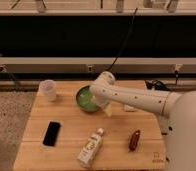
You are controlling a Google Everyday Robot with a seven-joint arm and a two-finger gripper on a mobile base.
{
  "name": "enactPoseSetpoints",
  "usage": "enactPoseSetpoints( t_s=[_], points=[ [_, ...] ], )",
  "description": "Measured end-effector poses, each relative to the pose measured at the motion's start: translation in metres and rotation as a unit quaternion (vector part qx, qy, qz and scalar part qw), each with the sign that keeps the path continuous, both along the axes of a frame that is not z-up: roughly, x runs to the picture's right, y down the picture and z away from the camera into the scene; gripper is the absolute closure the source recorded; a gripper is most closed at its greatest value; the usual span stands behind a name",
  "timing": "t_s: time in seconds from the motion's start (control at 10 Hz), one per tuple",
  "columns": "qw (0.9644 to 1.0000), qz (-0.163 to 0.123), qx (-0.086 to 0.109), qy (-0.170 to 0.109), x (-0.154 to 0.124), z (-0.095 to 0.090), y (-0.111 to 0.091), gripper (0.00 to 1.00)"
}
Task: Pick up the ceramic bowl
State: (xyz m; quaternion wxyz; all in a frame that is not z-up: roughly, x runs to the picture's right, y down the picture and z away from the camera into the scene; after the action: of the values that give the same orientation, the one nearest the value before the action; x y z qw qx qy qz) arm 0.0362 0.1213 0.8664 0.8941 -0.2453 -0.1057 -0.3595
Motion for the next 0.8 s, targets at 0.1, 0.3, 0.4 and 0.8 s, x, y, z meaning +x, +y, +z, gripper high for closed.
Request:
enactPoseSetpoints(
  t_s=[0.1,0.3,0.4,0.8],
  points=[
    [1.0,-0.002,-0.001,0.0,0.0013,0.0005,0.0003,0.2],
    [1.0,-0.007,-0.004,0.0,0.0031,0.0021,0.0023,0.2],
    [1.0,-0.008,-0.004,-0.001,0.0032,0.0029,0.0029,0.2],
    [0.9999,-0.013,-0.006,-0.002,0.0067,0.0054,0.0042,0.2]
  ],
)
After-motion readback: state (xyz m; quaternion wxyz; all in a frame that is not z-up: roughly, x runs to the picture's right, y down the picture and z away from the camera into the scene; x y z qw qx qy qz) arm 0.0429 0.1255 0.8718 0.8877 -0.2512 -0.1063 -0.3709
